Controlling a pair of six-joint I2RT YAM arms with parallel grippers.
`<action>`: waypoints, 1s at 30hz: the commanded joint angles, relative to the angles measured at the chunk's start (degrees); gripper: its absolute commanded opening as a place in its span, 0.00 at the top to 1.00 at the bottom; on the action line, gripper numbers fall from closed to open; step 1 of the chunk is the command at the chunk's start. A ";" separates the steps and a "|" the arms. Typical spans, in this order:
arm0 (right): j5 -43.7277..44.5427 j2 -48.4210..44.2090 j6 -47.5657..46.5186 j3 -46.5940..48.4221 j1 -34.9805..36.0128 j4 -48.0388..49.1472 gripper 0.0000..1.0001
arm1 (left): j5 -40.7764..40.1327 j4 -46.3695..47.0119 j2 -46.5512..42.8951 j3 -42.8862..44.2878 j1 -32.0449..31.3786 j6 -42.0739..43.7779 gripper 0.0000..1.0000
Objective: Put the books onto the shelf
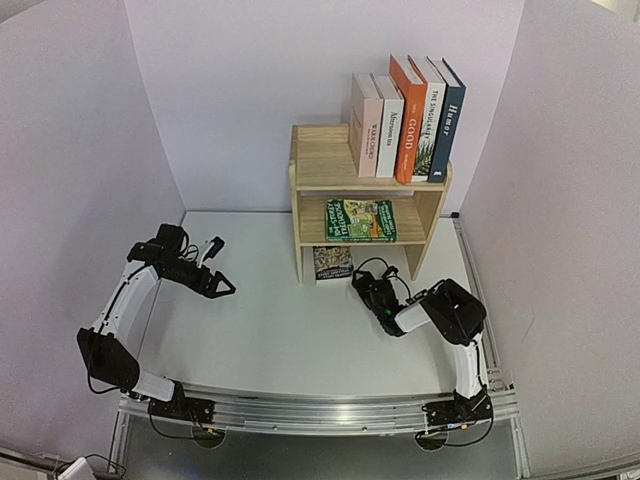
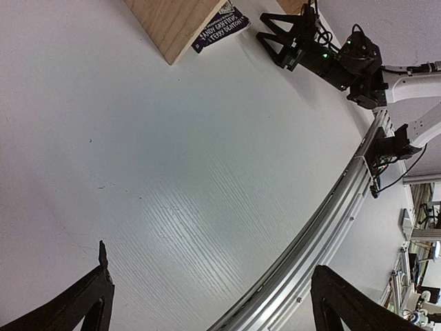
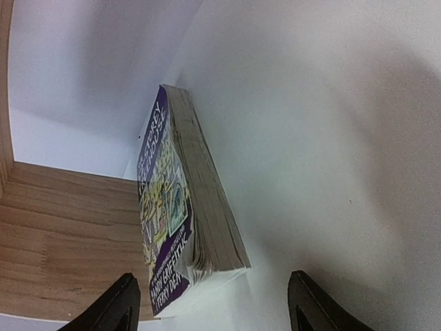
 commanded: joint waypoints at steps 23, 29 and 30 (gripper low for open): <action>1.69 3.14 -0.38 11.67 1.34 -23.29 0.46 | 2.10 0.65 -1.01 1.06 0.13 0.97 0.01; 1.71 4.20 -0.84 15.57 1.40 -30.47 0.56 | 2.19 0.62 -1.18 1.17 0.12 1.01 0.00; 1.64 4.30 -0.82 15.58 1.39 -30.54 0.57 | 2.19 0.62 -1.25 1.19 0.11 1.07 0.00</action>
